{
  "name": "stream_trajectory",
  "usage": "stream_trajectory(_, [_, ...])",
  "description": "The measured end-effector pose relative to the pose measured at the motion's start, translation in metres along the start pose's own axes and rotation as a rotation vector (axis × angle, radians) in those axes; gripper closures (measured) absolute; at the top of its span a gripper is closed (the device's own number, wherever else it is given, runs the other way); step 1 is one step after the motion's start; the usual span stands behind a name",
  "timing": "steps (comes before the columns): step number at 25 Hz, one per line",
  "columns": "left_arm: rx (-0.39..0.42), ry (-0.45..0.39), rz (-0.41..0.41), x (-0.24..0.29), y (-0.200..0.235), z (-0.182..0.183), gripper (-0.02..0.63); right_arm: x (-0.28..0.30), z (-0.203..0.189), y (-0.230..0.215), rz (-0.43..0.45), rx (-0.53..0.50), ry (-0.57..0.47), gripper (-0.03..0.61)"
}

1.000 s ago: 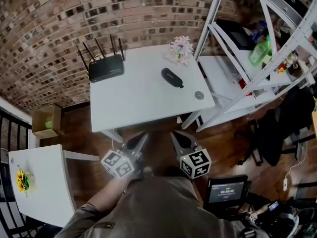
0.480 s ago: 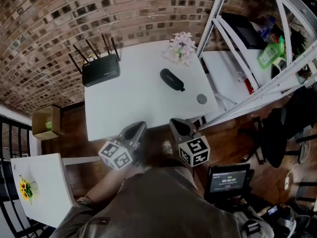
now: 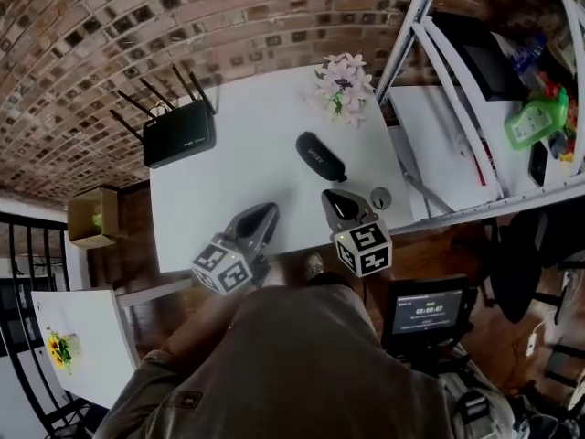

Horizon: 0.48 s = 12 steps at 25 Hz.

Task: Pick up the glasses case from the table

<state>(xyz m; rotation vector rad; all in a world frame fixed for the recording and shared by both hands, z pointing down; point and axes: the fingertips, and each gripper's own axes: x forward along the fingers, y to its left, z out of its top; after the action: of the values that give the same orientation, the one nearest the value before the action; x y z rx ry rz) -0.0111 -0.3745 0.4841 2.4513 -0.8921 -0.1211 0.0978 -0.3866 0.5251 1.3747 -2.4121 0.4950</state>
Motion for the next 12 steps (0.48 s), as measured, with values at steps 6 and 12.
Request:
stream_trajectory(6, [-0.027,0.036,0.068,0.021,0.024,-0.009,0.612,0.05,-0.018,-0.04,0.013,-0.079,0.101,0.438])
stream_trajectory(12, [-0.069,0.054,0.169,0.013,0.049,-0.019,0.612,0.103,-0.034,-0.066,-0.005,-0.222,0.21,0.28])
